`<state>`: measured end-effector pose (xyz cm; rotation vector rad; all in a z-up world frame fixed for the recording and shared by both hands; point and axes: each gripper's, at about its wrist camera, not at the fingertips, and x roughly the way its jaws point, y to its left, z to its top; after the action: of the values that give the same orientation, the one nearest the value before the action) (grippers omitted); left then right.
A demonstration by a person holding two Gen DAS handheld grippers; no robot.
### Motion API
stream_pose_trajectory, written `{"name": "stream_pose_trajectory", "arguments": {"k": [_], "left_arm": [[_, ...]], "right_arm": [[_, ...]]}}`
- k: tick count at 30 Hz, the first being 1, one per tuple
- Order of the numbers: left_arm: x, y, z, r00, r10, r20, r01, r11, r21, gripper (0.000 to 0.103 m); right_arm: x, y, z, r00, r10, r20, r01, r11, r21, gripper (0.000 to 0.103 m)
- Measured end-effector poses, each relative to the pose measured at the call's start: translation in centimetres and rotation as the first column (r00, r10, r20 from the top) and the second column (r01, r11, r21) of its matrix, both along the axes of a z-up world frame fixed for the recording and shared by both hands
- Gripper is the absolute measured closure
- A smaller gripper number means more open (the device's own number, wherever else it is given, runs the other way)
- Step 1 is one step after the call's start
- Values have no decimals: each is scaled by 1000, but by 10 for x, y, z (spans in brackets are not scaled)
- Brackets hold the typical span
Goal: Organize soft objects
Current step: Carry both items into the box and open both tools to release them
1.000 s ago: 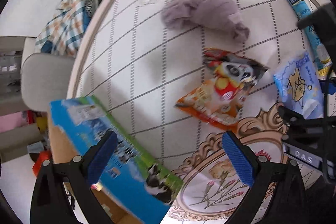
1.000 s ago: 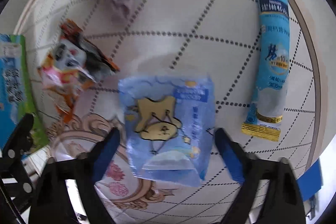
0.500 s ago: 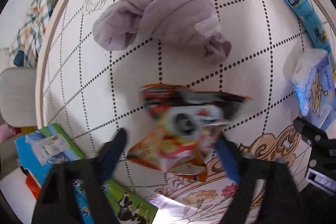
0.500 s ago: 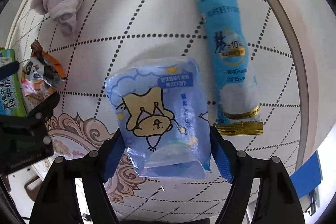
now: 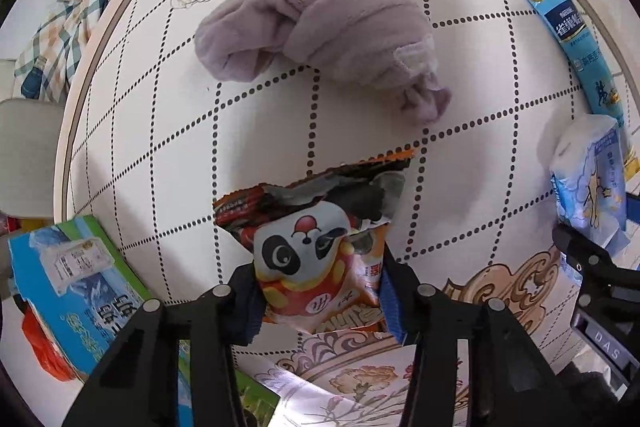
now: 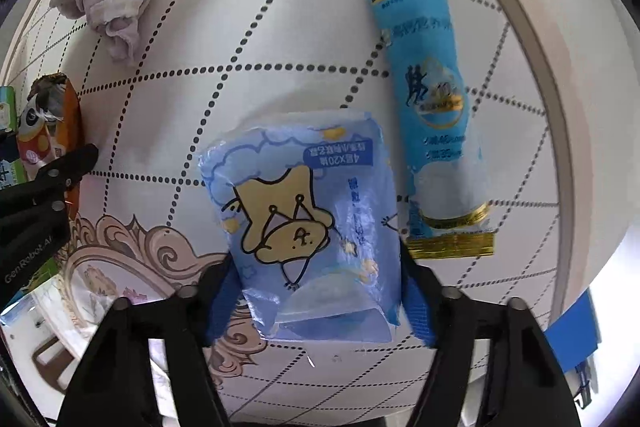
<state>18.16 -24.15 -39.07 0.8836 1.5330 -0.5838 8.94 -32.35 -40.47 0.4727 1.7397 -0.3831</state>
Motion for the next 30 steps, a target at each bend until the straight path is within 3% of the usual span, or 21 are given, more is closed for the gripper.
{"name": "stream_pose_trajectory", "arguments": {"k": [3,7,16,20,24,30], "left_arm": [[-2,11,12,999,42,-1,-42,999,-34,60],[-2,30,40,992,123,0,-122,987,-108,60],[-10,89,126,959,280,30,-263,928,-264,60],[-13,129,174,934,352,69,-312,892,-329,60],[-1,184,214,893,437,111,-372,852,-368,60],[12,282,231,810,570,138,-496,792,-356,60]], "right_arm": [[1,1,6,1000,-19,11,19,1000,18,52],[1,4,23,998,-43,50,41,998,47,53],[12,44,98,982,20,186,-35,997,75,54],[25,76,141,962,68,265,-95,991,90,54],[38,120,190,927,127,353,-183,975,130,54],[66,209,222,871,238,430,-341,923,178,54]]}}
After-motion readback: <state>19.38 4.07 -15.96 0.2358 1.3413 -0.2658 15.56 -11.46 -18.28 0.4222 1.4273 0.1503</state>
